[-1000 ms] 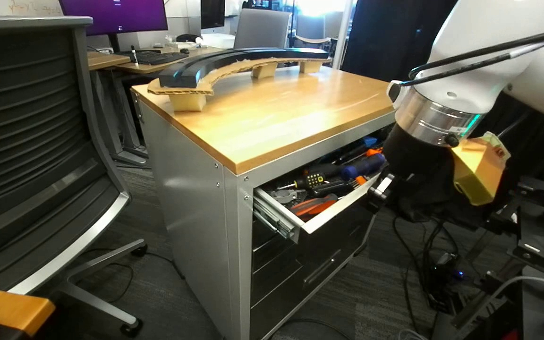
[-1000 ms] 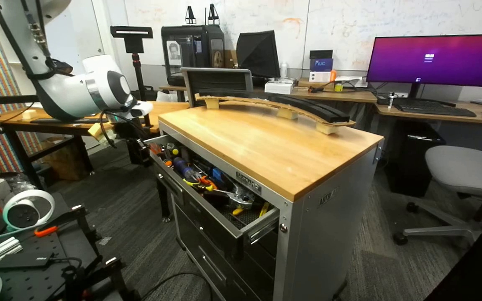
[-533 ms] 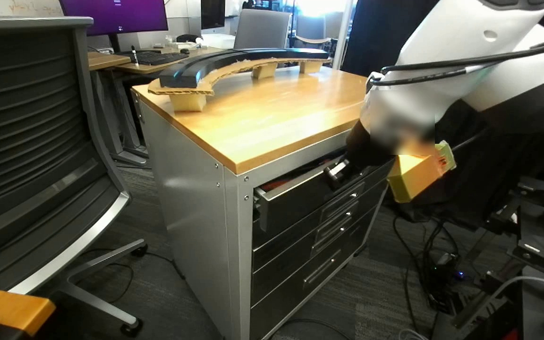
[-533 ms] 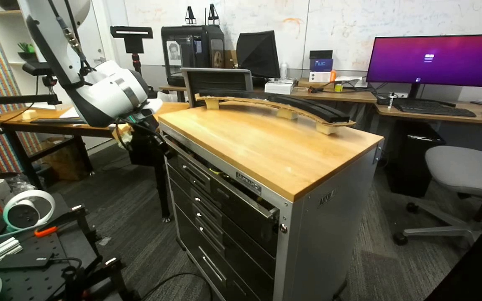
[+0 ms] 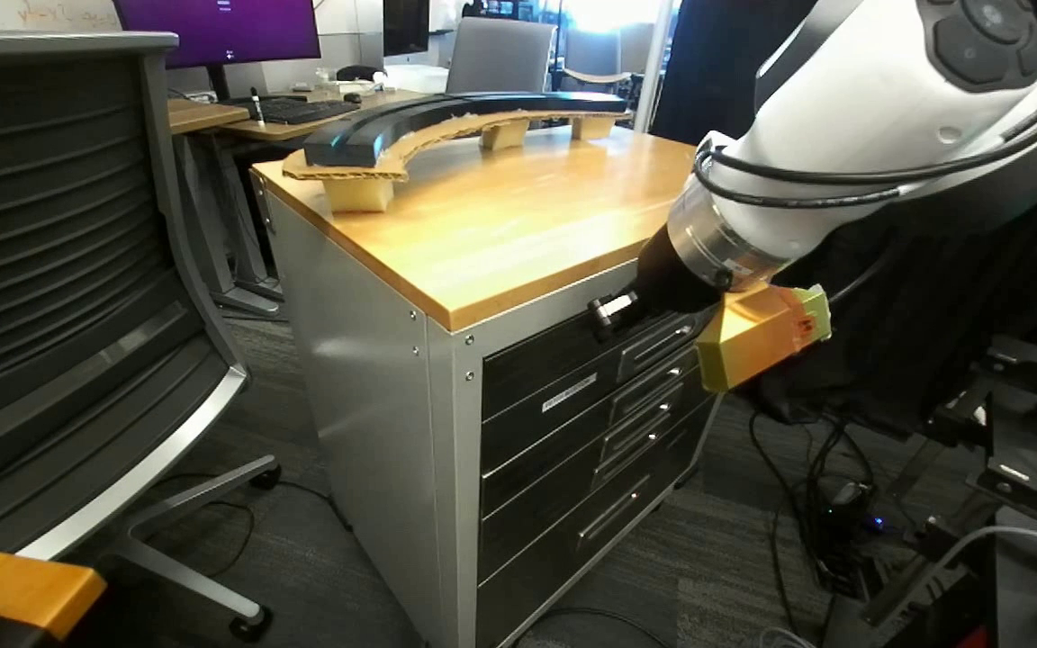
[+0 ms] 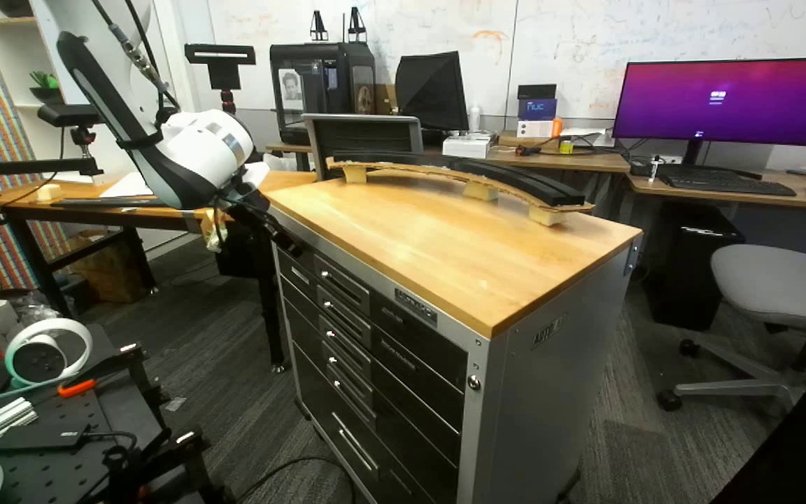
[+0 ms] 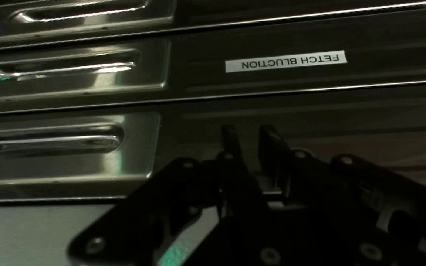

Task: Put the screwdriver in the drawer and close it

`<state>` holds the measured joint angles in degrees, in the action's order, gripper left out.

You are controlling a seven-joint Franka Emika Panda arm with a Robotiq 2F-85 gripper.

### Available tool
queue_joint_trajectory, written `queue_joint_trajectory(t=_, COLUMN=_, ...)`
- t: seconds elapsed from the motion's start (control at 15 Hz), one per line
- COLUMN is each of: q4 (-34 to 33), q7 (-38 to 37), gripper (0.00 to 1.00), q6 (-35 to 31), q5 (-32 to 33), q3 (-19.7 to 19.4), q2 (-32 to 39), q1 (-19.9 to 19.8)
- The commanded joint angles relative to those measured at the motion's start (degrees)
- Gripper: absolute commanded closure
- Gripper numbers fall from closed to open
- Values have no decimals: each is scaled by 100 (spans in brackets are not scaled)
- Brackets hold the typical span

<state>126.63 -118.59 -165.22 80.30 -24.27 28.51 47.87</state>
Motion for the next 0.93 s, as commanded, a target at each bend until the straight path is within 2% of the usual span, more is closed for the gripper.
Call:
queue_joint_trajectory(t=0.0, q4=894, q7=1172, gripper=42, q6=70, q5=-369, q3=-48, q2=-1047, q1=-192)
queue_joint_trajectory(t=0.27, q4=2118, q7=2751, gripper=10, q6=140, q5=-1014, q3=487, q2=-1897, q1=-1035)
queue_joint_trajectory(t=0.4, q4=2527, q7=3554, gripper=0, q6=219, q5=-1483, q3=771, q2=-2211, q1=-1391)
queue_joint_trajectory(t=0.67, q4=2969, q7=5210, gripper=0, q6=510, q5=-2733, q3=1425, q2=-2665, q1=-1836)
queue_joint_trajectory(t=0.73, q4=2891, q7=5580, gripper=0, q6=855, q5=-3159, q3=2094, q2=-2831, q1=-2378)
queue_joint_trajectory(t=0.8, q4=2747, q7=4877, gripper=0, q6=423, q5=-2591, q3=1405, q2=-2292, q1=-1839)
queue_joint_trajectory(t=0.87, q4=2750, q7=5158, gripper=0, q6=617, q5=-2866, q3=1723, q2=-2419, q1=-2053)
